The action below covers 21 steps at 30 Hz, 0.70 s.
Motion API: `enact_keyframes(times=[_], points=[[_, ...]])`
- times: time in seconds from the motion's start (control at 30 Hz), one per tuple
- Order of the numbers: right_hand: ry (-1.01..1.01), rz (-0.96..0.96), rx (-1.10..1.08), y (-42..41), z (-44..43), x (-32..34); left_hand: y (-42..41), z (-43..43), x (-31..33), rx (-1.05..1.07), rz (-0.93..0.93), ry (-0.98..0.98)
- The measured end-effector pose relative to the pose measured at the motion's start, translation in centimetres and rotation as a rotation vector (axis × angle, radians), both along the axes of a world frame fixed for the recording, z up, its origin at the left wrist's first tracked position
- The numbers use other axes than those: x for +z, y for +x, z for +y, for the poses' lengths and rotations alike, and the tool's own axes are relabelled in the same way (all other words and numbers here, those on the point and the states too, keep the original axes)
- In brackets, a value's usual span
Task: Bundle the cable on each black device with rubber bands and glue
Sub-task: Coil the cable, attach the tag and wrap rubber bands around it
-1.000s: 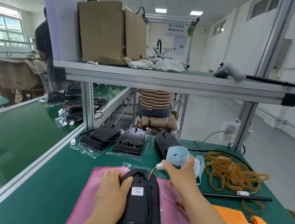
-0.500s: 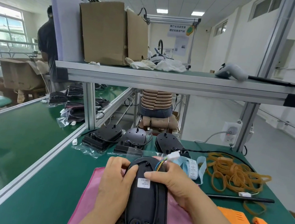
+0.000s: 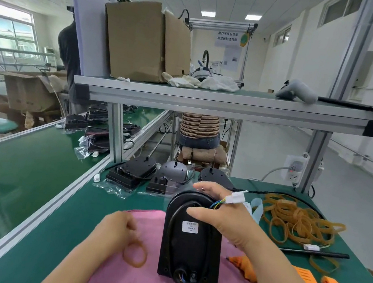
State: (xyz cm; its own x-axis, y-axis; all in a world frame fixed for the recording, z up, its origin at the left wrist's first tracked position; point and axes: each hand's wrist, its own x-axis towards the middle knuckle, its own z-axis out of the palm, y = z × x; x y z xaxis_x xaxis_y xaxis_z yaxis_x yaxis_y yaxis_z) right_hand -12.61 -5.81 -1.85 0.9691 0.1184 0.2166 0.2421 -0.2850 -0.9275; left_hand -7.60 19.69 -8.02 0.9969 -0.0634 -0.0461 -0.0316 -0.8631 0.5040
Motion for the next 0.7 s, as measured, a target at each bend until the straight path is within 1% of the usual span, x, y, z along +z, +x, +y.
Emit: enact_keyframes(times=[0.07, 0.13, 0.2, 0.23, 0.27, 0.33, 0.4, 0.47, 0.57, 0.7], points=[[0.012, -0.005, 0.043, -0.1, 0.0, 0.5, -0.1, -0.2, -0.7, -0.012, 0.051, 0.066], [0.021, -0.007, 0.051, -0.3, -0.2, 0.6, -0.2, -0.1, -0.8, 0.028, 0.070, 0.112], [0.054, 0.010, 0.049, -0.4, -0.5, 0.2, -0.3, -0.1, -0.5, 0.051, 0.064, 0.085], [0.076, 0.026, 0.049, -0.4, -0.7, 0.1, -0.4, -0.2, -0.2, 0.071, 0.049, 0.010], [0.099, 0.042, 0.050, -0.4, -0.8, -0.1, -0.5, -0.4, 0.2, 0.105, 0.030, -0.113], [0.132, 0.054, 0.052, -0.3, -0.9, -0.3, -0.8, -1.0, 1.5, 0.187, 0.047, -0.472], [0.135, 0.054, 0.044, -0.2, -0.9, -0.3, -1.0, -1.6, 2.8, 0.203, 0.164, -0.825], [0.126, 0.048, 0.043, -0.2, -0.9, -0.3, -1.1, -2.3, 4.0, 0.190, 0.267, -1.071], [0.129, 0.044, 0.044, -0.2, -0.8, -0.2, -1.2, -2.8, 5.7, 0.192, 0.325, -1.327], [0.130, 0.036, 0.039, 0.0, -0.8, -0.3, -1.7, -3.0, 7.1, 0.076, 0.503, -1.551]])
